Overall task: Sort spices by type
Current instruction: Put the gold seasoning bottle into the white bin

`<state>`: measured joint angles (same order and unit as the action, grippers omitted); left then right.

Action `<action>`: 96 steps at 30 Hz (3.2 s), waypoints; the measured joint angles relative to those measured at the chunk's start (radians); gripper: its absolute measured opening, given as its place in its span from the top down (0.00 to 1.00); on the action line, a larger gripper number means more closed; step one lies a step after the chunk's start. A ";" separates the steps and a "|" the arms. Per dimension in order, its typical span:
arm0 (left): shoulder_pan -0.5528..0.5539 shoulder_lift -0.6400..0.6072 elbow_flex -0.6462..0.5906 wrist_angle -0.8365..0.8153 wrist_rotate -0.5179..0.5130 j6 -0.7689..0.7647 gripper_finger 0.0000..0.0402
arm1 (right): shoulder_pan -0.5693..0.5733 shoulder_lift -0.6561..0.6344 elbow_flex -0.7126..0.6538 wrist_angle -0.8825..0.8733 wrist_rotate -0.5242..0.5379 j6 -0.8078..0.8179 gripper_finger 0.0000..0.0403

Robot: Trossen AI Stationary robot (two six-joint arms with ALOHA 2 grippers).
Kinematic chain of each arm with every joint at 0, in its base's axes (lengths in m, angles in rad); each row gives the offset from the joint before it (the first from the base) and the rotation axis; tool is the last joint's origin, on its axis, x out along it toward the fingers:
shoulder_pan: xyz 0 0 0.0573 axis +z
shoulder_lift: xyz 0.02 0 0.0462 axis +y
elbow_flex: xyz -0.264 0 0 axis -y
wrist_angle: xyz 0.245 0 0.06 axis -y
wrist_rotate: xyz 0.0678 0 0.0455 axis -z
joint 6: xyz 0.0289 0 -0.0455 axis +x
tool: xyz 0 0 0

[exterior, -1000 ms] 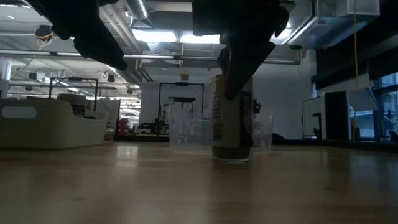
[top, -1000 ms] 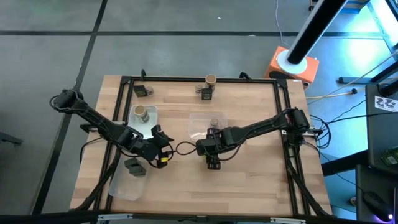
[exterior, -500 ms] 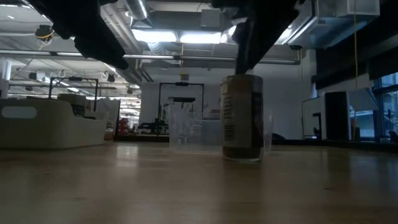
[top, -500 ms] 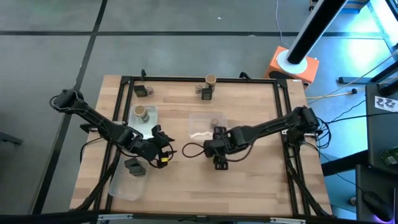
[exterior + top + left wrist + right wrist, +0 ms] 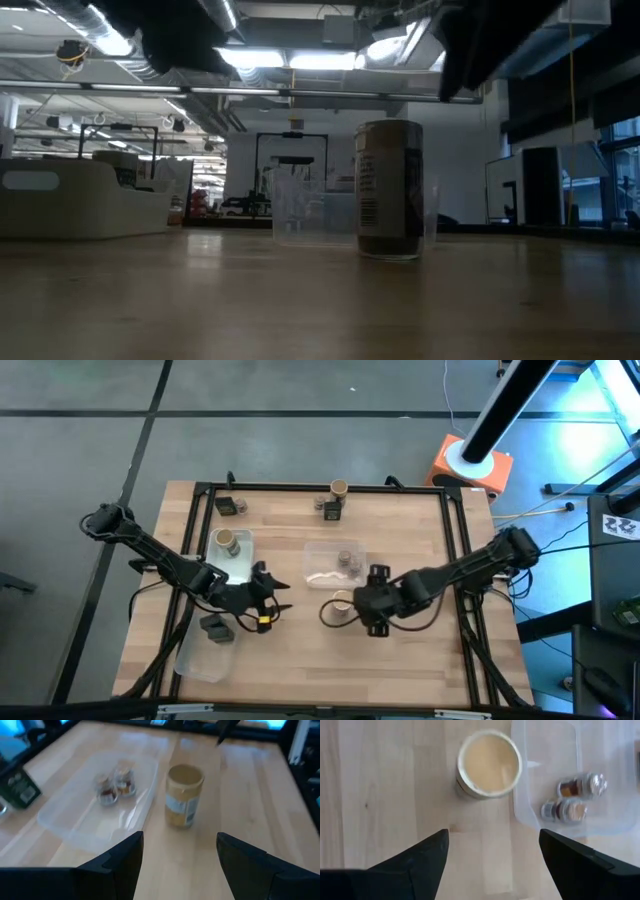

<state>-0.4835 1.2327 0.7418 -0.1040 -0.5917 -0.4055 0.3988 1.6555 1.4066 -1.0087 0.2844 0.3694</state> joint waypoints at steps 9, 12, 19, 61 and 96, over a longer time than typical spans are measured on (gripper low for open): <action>0.026 0.000 0.000 0.164 0.001 0.095 0.41 | 0.118 -0.240 -0.373 0.219 0.087 0.308 0.23; 0.055 0.000 0.000 0.173 0.001 0.109 0.41 | 0.183 -0.305 -0.482 0.322 0.202 0.391 0.23; 0.127 0.047 0.001 0.260 0.035 0.186 0.41 | 0.266 -0.345 -0.699 0.642 0.355 0.518 0.23; 0.254 0.600 0.267 0.511 0.304 0.224 0.11 | 0.269 -0.252 -0.946 1.041 0.537 0.541 0.23; 0.257 0.675 0.266 0.562 0.298 0.188 0.35 | 0.269 -0.251 -0.945 1.037 0.554 0.541 0.23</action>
<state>-0.2264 1.9076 1.0080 0.4580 -0.2933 -0.2176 0.6674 1.4044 0.4614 0.0288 0.8384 0.9108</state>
